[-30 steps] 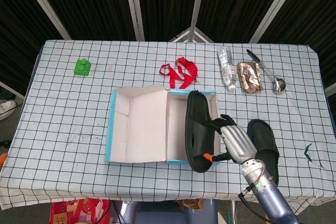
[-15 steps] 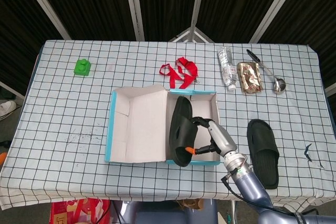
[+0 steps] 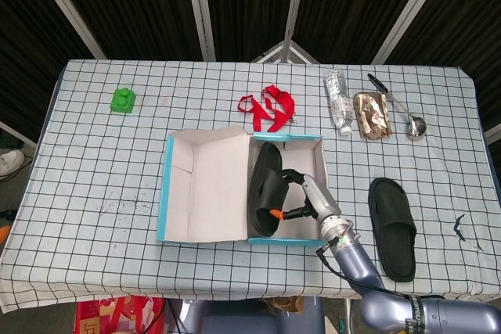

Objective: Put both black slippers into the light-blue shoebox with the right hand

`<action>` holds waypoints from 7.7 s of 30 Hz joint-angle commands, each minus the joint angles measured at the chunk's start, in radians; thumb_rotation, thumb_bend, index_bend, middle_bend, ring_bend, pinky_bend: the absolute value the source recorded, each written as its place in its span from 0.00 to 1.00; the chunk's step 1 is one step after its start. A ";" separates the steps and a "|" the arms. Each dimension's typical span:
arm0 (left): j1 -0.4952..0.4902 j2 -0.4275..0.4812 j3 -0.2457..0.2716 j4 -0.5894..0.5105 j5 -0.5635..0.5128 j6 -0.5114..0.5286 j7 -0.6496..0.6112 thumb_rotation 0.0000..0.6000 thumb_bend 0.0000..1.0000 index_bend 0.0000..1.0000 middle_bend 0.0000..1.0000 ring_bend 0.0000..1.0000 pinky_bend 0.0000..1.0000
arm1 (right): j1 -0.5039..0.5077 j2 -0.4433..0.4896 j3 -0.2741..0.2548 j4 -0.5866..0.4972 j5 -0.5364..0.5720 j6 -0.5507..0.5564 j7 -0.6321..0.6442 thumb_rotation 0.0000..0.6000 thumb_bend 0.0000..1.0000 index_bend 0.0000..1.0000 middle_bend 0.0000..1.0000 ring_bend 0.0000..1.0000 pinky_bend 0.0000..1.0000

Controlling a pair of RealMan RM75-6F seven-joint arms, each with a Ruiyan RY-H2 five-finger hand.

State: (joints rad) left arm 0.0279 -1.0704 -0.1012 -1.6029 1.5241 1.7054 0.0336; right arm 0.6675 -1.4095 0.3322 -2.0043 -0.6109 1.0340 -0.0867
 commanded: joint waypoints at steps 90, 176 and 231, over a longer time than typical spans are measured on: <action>-0.003 -0.002 0.003 -0.007 -0.002 -0.007 0.011 1.00 0.22 0.01 0.00 0.00 0.02 | 0.084 -0.079 -0.109 0.074 0.077 0.090 -0.399 1.00 0.46 0.10 0.06 0.06 0.02; -0.026 -0.073 -0.026 0.041 0.006 0.020 0.097 1.00 0.22 0.01 0.00 0.00 0.02 | -0.065 0.684 -0.159 -0.242 0.077 0.071 -0.352 1.00 0.36 0.00 0.00 0.00 0.00; -0.129 -0.251 -0.081 0.273 -0.054 -0.037 0.104 1.00 0.12 0.01 0.00 0.00 0.02 | 0.094 0.347 -0.362 0.483 0.032 -0.480 -0.305 1.00 0.13 0.00 0.02 0.00 0.00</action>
State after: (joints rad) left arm -0.1009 -1.3220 -0.1826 -1.3294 1.4704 1.6683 0.1378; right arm 0.7278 -1.0694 -0.0123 -1.5289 -0.6210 0.5870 -0.3778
